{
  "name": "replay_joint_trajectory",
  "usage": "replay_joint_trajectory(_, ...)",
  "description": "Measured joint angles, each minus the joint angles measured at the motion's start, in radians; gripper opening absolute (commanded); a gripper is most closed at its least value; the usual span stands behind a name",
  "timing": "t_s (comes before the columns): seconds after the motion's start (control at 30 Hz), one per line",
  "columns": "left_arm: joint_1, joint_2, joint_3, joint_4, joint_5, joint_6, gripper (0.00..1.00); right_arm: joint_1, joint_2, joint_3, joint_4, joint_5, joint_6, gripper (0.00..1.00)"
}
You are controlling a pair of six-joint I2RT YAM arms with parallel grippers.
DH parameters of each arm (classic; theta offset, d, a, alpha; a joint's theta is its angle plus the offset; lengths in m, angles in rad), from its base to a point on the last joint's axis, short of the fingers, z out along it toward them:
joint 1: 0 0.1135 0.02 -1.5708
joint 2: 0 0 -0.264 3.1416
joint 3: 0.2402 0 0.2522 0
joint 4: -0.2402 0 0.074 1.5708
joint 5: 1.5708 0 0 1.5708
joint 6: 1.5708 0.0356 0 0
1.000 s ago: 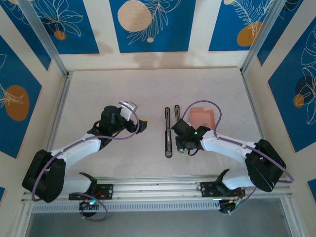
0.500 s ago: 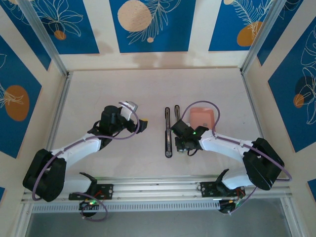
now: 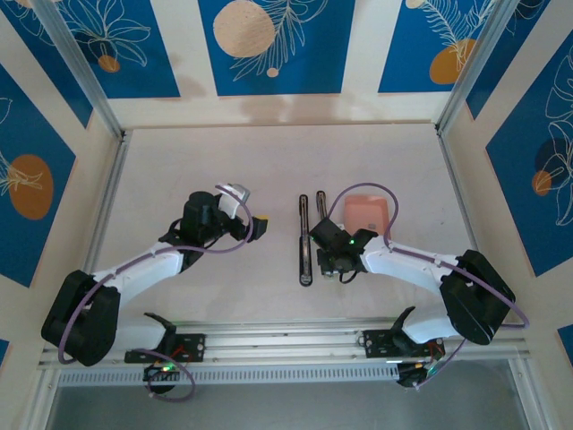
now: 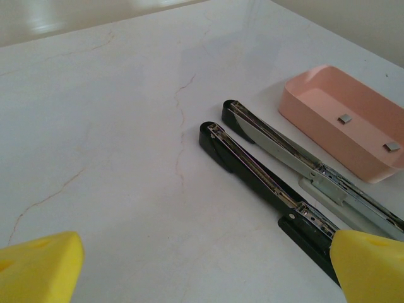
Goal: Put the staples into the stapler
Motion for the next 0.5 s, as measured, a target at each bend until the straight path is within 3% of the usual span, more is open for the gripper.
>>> replay_joint_trajectory(0.5,0.000,0.000,0.000,0.000,0.002,0.000,1.00,0.009,0.008,0.007,-0.006,0.007,0.002,0.25)
